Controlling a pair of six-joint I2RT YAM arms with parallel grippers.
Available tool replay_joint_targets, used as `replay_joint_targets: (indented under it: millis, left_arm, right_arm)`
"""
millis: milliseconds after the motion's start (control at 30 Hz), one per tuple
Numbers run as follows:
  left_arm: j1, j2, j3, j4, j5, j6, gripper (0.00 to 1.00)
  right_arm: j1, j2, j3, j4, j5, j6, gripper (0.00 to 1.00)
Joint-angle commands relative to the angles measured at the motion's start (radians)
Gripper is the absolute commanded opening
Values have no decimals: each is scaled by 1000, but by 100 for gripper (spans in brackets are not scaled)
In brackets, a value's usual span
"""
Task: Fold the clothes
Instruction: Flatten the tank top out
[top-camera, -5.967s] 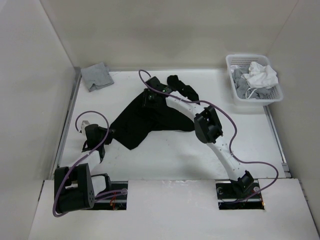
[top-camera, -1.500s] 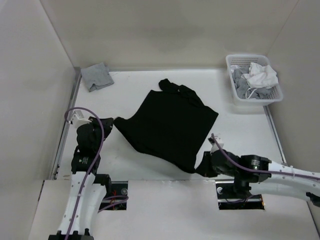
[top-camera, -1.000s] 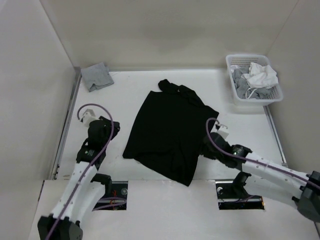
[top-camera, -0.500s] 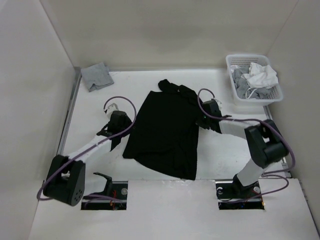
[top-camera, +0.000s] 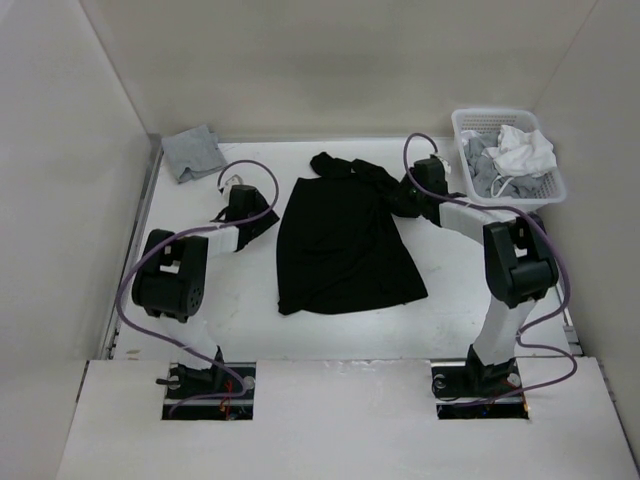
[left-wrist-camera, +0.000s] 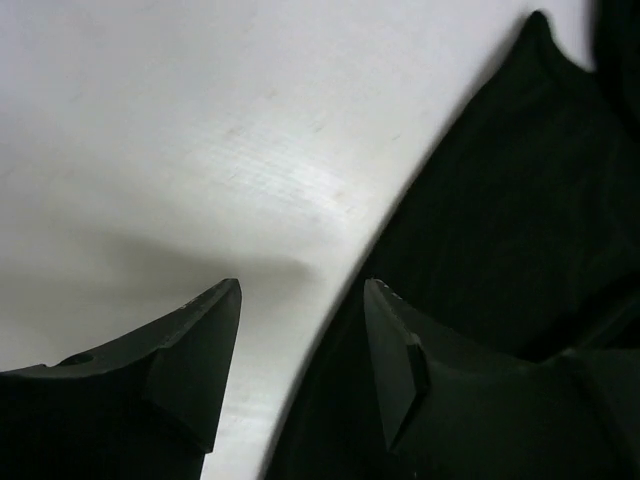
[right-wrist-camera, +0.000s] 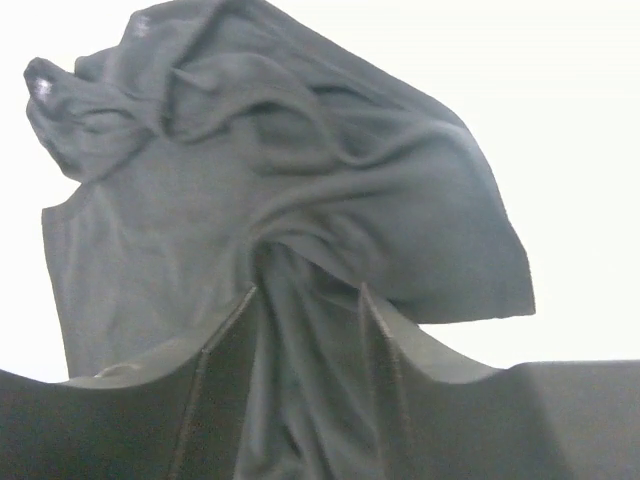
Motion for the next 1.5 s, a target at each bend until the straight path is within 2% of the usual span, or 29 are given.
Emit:
replay_joint_targets:
  millis: [0,100,267,400,567,633,733,833,900,1033,1267,1300,1400,1467]
  left_arm:
    - [-4,92,129,73,119,13,51]
    - [-7,193,196,80,199,6,51]
    - [-10,316,288,115,225,-15,48]
    - [-25,354,363,121,268,-30,37]
    - [-45,417,452,103,283,-53,13]
    - [-47,424,452,104,279,-66,7]
    - [-45,396,424,124,269,-83,4]
    - [-47,348,386,149,268,-78,4]
    - [-50,322,349,155,265,-78,4]
    - [-50,267,242,204,252,-101,3]
    - [-44,154,73,262,194,-139,3]
    - [-47,150,71,265,191,-139,3]
    - [-52,164,102,268,199,-145,2]
    - [-52,151,114,273,209,-158,2]
  right_arm:
    - [-28,-18,-28,12,-26,-38,53]
    - [-29,31,-5,23,-97,-48,57]
    - [-43,94,101,18,-106,-6,57]
    - [-40,142,224,-83,-126,8,58]
    - [-8,260,379,-196,-142,-3,61]
    - [8,285,400,-215,-163,-12,56]
    - [31,297,400,-223,-175,-22,49]
    - [55,251,345,-223,-140,-40,55]
    - [67,184,264,-197,-49,-48,60]
    - [86,147,244,-241,61,-110,63]
    - [153,220,327,-405,160,-209,52]
    - [158,222,330,-402,170,-216,46]
    - [161,233,354,-396,135,-197,14]
    - [157,199,338,-346,121,-174,3]
